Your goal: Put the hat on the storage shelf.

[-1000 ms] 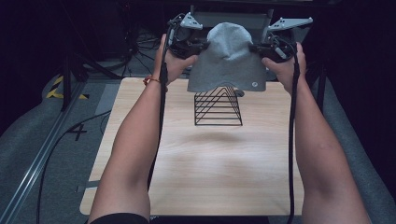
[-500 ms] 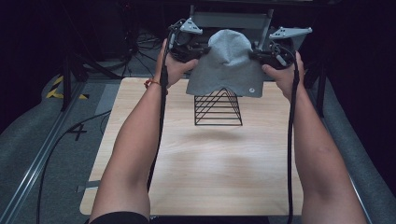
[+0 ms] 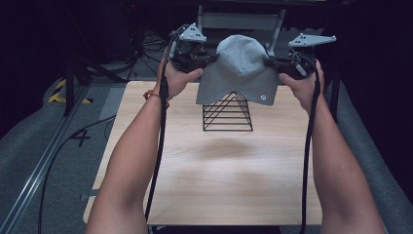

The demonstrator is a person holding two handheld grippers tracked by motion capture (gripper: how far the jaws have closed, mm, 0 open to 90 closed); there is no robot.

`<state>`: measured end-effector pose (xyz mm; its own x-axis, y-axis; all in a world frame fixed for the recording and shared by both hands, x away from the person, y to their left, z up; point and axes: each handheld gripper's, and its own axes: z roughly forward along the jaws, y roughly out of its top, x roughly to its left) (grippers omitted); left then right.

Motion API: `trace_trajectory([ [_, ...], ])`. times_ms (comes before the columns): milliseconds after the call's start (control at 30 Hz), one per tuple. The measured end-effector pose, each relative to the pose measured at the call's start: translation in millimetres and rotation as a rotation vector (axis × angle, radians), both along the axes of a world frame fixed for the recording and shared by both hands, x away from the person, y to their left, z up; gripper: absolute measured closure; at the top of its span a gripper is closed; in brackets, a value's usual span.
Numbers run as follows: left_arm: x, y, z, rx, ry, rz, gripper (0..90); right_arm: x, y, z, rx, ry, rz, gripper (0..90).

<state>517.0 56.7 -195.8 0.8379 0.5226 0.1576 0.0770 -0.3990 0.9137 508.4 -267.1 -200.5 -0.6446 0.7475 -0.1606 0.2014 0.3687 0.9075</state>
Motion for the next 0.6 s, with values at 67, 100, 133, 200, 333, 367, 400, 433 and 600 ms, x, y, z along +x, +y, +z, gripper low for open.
trace_trajectory([
  [67, 0.0, 1.0, -3.7, 0.002, 0.005, 0.002, 85.7, -1.4, 2.1, -2.1, -0.013, -0.003, 0.001, 85.0],
  [100, 0.2, 2.3, -6.2, -0.003, 0.014, -0.001, 85.7, -1.2, 2.8, -3.7, -0.016, 0.001, 0.0, 85.0],
  [133, 0.3, 3.3, -8.1, -0.006, 0.018, -0.001, 85.7, -1.2, 3.3, -5.2, -0.02, 0.003, 0.001, 85.1],
  [200, 0.6, 4.5, -11.5, 0.0, 0.022, 0.003, 85.7, -0.8, 3.9, -6.9, -0.015, 0.003, 0.003, 85.0],
  [333, 2.0, 4.6, -21.0, 0.012, 0.035, 0.006, 85.7, -0.1, 6.7, -12.3, -0.04, 0.012, 0.004, 85.0],
  [367, 3.0, 5.9, -22.8, -0.002, 0.038, 0.007, 85.6, 0.1, 7.2, -13.7, -0.042, 0.016, 0.005, 85.0],
  [400, 3.7, 7.1, -23.2, -0.01, 0.042, 0.005, 85.7, 0.3, 7.1, -14.5, -0.042, 0.015, 0.004, 85.0],
  [433, 4.2, 8.4, -23.2, -0.016, 0.047, 0.003, 85.7, 0.2, 6.9, -14.4, -0.038, 0.014, 0.005, 85.0],
  [600, -0.6, 12.9, -14.3, -0.038, 0.037, -0.013, 85.7, -4.6, 7.8, -6.7, -0.038, 0.003, 0.011, 85.0],
])
